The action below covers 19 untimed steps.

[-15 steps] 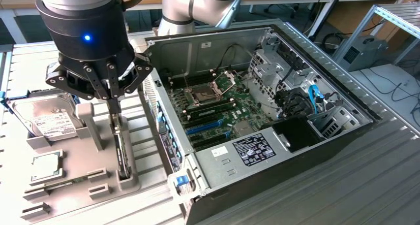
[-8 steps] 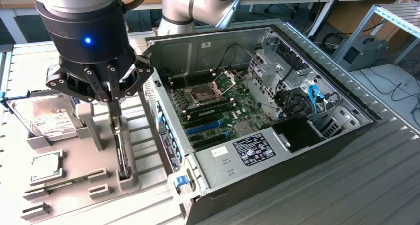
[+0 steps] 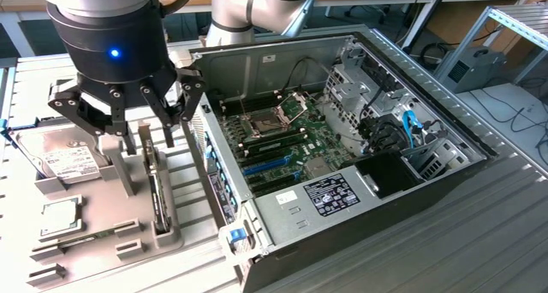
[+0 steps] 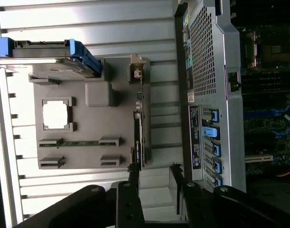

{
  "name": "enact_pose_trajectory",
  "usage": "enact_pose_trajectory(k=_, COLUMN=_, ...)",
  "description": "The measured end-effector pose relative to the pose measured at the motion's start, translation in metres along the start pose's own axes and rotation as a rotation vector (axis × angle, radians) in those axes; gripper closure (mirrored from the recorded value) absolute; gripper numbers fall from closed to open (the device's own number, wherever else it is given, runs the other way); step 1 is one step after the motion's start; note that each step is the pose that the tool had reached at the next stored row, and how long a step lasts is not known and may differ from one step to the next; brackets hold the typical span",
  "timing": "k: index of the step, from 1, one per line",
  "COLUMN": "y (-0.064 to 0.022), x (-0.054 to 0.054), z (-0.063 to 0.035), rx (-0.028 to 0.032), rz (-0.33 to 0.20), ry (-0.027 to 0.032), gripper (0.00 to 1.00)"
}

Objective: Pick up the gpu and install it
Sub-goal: 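Pick up the gpu and move the gpu toward the slot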

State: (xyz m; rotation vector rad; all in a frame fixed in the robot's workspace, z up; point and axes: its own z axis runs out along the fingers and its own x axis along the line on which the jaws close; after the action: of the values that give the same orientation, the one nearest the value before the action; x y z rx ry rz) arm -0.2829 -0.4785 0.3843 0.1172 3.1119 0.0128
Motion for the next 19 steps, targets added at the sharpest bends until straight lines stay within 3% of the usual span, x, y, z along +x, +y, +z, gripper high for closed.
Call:
enact_pose_trajectory(k=1, y=0.0000, x=0.000, z=0.0003, rx=0.0001, rz=0.000, ry=0.0000, gripper=0.52)
enact_pose_trajectory(k=3, y=-0.0004, x=0.003, z=0.0252, rx=0.0011, rz=0.004, ry=-0.0001, gripper=0.52)
enact_pose_trajectory(k=5, y=-0.0006, x=0.006, z=0.0313, rx=0.0013, rz=0.005, ry=0.0000, gripper=0.52)
enact_pose_trajectory(k=10, y=0.0023, x=0.012, z=0.0432, rx=0.0014, rz=0.005, ry=-0.0001, gripper=0.52)
enact_pose_trajectory(k=19, y=0.0034, x=0.014, z=0.0467, rx=0.0013, rz=0.005, ry=-0.0002, gripper=0.52)
